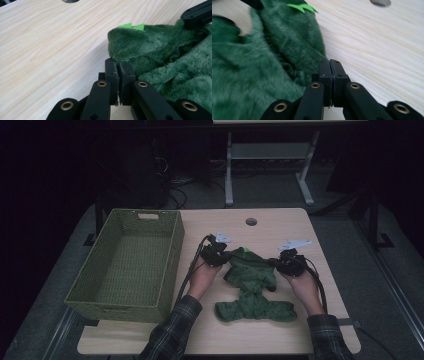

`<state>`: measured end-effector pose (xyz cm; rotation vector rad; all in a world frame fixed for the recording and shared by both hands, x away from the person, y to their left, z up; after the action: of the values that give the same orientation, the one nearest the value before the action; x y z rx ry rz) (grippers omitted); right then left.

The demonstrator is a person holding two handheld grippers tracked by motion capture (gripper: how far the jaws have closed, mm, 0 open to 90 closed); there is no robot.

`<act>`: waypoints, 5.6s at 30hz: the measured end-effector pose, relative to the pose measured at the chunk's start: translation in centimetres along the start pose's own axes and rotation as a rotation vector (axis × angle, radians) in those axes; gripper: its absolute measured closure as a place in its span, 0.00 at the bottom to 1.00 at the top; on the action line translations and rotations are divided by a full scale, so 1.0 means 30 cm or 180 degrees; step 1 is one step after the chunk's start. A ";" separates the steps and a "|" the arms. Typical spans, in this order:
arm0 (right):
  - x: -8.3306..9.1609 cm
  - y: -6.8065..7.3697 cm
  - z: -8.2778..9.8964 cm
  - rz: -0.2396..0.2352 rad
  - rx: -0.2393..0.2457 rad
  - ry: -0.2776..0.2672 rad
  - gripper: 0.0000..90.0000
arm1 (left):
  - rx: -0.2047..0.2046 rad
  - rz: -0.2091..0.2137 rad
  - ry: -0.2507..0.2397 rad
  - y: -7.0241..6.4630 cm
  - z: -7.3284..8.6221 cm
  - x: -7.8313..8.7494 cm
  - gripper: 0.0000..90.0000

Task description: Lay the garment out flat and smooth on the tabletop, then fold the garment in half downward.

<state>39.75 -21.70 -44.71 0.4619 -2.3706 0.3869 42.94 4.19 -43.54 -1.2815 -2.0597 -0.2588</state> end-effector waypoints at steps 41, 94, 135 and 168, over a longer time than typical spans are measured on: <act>0.161 -0.076 -0.009 -0.0068 -0.0328 -0.0161 0.60 | -0.0113 0.0390 0.0059 -0.072 0.056 0.160 0.30; 0.158 0.557 -0.008 -0.1139 0.0645 -0.0146 0.80 | -0.0457 0.0497 0.0244 -0.302 0.506 0.247 0.14; 0.278 0.479 0.065 -0.1333 0.0479 -0.0462 0.95 | -0.0440 0.0508 0.0226 -0.302 0.506 0.245 0.14; 0.156 0.287 0.193 -0.0740 0.0252 0.0165 0.95 | -0.0457 0.0515 0.0258 -0.299 0.504 0.246 0.14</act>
<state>29.50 -17.33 -47.03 0.7471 -2.2268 0.3808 26.50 12.53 -48.41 -1.4909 -1.8856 -0.3837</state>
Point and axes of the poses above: each handheld gripper's, and its own axes: x roughly backward along the jaws, z roughly out of its underside, y roughly to its left, the point moved 1 cm from there along -x, roughly forward along the jaws, and after that the axes turned 15 degrees about z, right-handed, at the moved point
